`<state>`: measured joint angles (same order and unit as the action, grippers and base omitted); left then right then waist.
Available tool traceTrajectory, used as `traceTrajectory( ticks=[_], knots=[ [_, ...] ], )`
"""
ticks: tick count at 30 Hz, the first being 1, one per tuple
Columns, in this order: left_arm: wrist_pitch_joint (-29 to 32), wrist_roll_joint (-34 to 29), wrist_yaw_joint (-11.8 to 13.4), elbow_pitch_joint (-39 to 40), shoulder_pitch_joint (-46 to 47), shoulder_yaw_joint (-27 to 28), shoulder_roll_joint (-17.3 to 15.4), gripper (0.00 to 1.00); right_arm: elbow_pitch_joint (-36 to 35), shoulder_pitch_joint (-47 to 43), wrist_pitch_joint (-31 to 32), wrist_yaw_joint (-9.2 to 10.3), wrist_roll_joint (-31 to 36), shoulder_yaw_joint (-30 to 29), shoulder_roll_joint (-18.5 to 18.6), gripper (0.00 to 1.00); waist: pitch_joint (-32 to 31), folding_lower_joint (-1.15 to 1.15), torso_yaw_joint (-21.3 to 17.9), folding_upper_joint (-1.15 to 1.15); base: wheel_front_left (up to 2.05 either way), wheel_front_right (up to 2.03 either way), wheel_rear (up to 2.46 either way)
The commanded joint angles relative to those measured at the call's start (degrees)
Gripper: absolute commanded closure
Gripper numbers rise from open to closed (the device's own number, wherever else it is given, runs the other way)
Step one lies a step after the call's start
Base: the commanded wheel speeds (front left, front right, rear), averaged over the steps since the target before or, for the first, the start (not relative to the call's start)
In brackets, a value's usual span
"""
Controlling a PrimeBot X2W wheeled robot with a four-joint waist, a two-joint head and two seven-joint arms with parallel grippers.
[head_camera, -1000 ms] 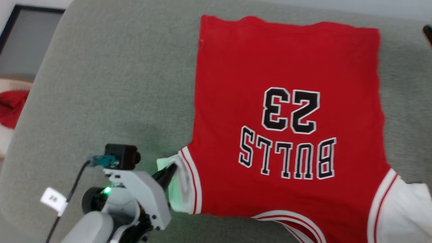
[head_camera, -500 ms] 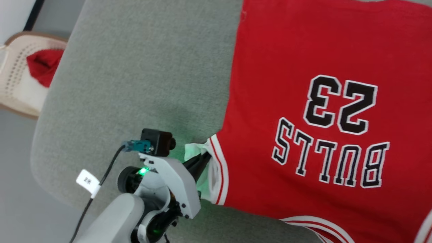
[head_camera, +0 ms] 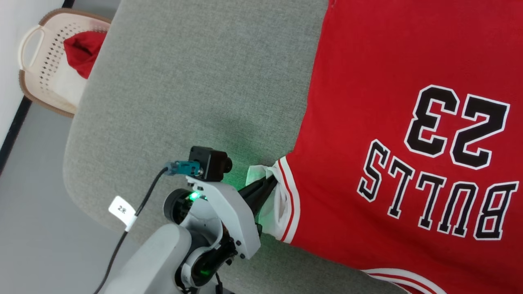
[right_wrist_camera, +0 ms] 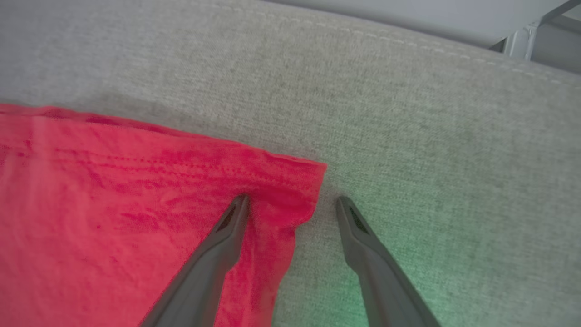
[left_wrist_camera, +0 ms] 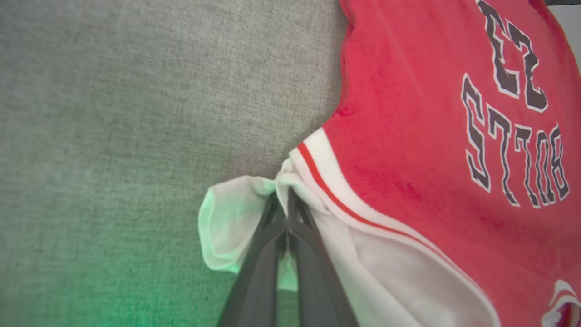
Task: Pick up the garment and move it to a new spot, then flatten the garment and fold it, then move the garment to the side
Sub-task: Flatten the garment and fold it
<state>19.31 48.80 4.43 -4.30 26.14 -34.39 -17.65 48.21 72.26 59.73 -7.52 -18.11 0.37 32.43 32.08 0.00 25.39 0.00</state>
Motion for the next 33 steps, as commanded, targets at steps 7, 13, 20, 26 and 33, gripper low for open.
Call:
traceTrajectory(
  ticks=[7, 13, 20, 26, 33],
  knots=[
    [0.5, 0.08, 0.62, -4.23, -0.95, -0.32, -0.79, 1.0, 4.2, -2.41, 7.91, 0.07, 7.49, -2.95, -1.99, 1.0, 0.09, 0.0, 0.14, 0.0, 0.0, 0.0, 0.0],
    [-0.06, 0.4, 0.47, -4.93, -0.95, 0.24, -1.21, 1.0, 2.19, -3.02, 8.55, 0.07, 10.71, -6.81, -3.23, 1.0, -1.13, 0.0, -0.97, 0.0, 0.0, 0.0, 0.0],
    [-0.37, 0.59, 1.18, -4.89, -1.47, 1.31, -2.72, 1.0, -1.72, -5.04, 6.95, 0.07, 9.87, -8.37, -5.02, 1.0, -4.05, 0.0, -4.15, 0.0, 0.0, 0.0, 0.0],
    [0.15, 0.86, 2.05, -3.48, -2.53, 2.45, -4.72, 1.0, -7.66, -9.7, 7.35, 0.07, 4.21, -4.84, -4.54, 1.0, -7.23, 0.0, -8.08, 0.0, 0.0, 0.0, 0.0],
    [0.77, 1.46, 3.75, -1.38, -4.64, 3.51, -6.65, 1.0, -18.43, -21.09, 7.36, 0.07, -5.79, -0.98, -2.08, 1.0, -10.87, 0.0, -13.02, 0.0, 0.0, 0.0, 0.0]
  ],
)
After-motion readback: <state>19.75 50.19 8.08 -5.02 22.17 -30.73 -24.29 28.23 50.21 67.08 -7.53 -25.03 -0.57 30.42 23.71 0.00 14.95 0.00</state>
